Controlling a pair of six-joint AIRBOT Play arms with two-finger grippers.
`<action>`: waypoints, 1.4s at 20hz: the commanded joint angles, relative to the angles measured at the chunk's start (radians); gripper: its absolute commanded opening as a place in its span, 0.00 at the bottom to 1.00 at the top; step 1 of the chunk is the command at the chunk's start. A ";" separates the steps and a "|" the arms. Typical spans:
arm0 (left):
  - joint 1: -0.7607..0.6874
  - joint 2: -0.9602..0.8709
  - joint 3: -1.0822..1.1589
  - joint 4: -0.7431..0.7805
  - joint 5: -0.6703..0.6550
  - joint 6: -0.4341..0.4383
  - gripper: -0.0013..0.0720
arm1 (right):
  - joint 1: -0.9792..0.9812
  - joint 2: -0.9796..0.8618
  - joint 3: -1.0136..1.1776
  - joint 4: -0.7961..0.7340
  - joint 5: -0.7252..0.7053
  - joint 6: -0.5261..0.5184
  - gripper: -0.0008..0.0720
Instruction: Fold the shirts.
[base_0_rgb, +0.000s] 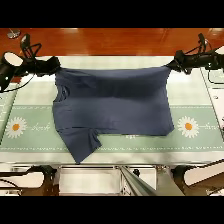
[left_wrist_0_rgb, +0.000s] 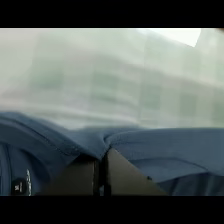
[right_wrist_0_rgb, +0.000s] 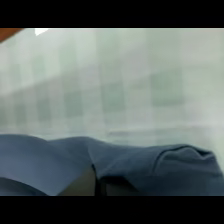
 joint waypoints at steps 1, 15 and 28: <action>0.035 -0.024 0.042 -0.007 -0.158 0.031 0.06 | -0.015 -0.020 0.021 0.006 0.148 0.005 0.04; 0.091 -0.089 0.012 0.124 -0.555 0.053 0.98 | 0.009 0.005 -0.096 -0.322 0.339 0.033 0.86; 0.420 0.463 -0.677 -0.031 -0.525 0.117 0.98 | -0.167 0.755 -0.987 0.008 0.062 -0.100 0.86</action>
